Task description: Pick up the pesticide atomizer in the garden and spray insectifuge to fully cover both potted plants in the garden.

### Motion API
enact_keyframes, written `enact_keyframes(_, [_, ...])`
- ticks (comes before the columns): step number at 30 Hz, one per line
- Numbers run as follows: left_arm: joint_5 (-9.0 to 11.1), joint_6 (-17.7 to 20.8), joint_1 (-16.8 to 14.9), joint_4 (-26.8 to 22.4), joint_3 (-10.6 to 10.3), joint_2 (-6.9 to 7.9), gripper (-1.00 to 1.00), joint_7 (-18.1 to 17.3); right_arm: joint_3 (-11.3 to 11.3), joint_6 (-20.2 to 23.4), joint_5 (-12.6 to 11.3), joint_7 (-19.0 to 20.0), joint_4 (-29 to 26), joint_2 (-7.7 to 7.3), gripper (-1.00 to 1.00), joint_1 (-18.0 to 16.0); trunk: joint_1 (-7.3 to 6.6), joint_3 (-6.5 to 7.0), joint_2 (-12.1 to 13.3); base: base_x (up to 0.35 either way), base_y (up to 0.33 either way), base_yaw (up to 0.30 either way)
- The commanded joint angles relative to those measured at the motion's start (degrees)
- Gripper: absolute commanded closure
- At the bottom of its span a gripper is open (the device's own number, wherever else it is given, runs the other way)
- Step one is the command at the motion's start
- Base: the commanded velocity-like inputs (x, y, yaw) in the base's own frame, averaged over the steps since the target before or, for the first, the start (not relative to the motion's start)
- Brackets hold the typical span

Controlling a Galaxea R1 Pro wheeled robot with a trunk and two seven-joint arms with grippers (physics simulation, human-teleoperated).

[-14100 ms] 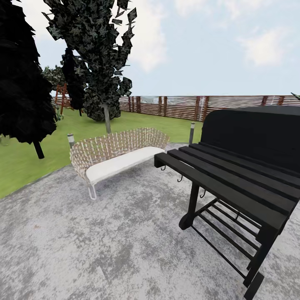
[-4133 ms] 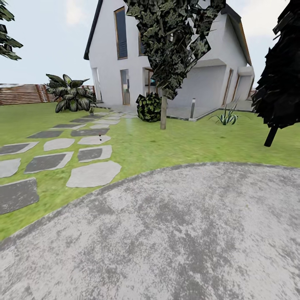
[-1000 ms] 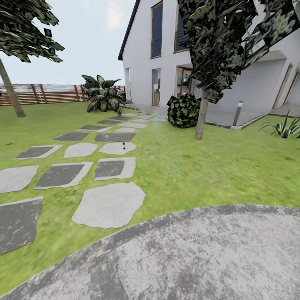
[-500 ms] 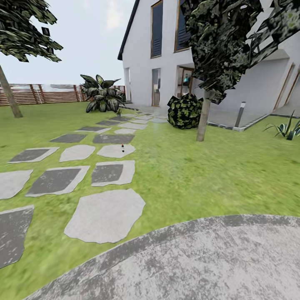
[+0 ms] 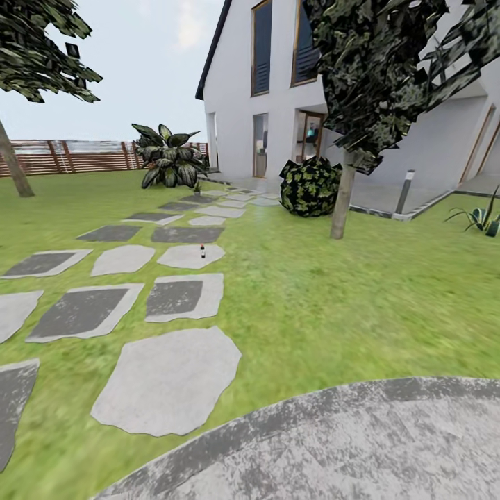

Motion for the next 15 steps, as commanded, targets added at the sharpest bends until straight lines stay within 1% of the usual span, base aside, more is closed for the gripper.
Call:
enact_keyframes(1, [0.25, -0.18, -0.03, 0.05, 0.00, 0.00, -1.00, -0.01, 0.02, -0.17, 0.04, -0.01, 0.04, -0.01, -1.00, -0.04, 0.02, -0.05, -0.02, 0.340, 0.000, 0.000])
enact_keyframes(15, [0.25, -0.18, -0.03, 0.05, 0.00, 0.00, -1.00, 0.04, 0.02, -0.17, 0.04, -0.01, 0.04, -0.01, -1.00, -0.03, 0.02, -0.05, -0.02, 0.340, 0.000, 0.000])
